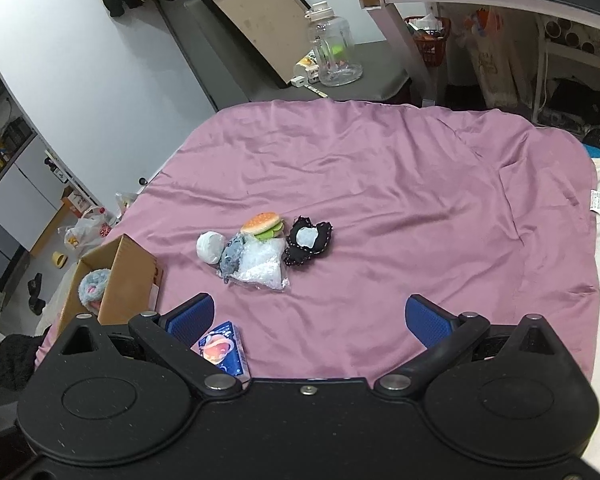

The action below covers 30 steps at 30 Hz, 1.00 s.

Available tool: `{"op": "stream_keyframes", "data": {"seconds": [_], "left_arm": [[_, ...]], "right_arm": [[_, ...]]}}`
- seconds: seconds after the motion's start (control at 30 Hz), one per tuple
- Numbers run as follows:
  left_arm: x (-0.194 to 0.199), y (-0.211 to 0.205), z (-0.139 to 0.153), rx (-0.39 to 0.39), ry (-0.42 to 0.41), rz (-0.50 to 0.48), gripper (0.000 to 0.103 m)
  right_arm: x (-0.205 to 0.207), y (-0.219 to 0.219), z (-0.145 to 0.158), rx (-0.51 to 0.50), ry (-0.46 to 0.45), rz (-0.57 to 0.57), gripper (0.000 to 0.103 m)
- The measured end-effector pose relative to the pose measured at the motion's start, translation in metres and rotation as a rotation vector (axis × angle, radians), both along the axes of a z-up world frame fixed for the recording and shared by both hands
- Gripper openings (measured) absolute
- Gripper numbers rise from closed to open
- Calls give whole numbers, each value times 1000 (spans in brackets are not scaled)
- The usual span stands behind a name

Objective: Organize soft objects
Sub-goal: 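Grasp the blue tissue pack with the left gripper while the right gripper approaches the black heart plush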

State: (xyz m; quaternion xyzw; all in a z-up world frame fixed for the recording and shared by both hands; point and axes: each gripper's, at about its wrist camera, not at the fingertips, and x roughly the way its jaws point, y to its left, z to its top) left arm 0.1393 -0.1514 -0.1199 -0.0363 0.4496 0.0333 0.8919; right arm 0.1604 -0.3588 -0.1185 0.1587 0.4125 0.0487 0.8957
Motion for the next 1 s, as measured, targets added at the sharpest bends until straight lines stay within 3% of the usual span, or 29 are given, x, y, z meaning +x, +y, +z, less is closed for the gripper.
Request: {"op": "stream_keyframes", "data": {"seconds": [0.27,0.53,0.8,1.0], "left_arm": [[12,-3,-24,-6,39,64,81],[27,0,-49,-43,83,143,80],[43,-2,-72,-56,116,217,78],[55,-1,-92,-55,157,272,75]], "right_arm": [[21,-9,-19,81,33,10,103],[49,-3,-43,72,70,53,102],[75,-5,-68,106,115,84,84],[99,-14,-91,163,155,68,79]]}}
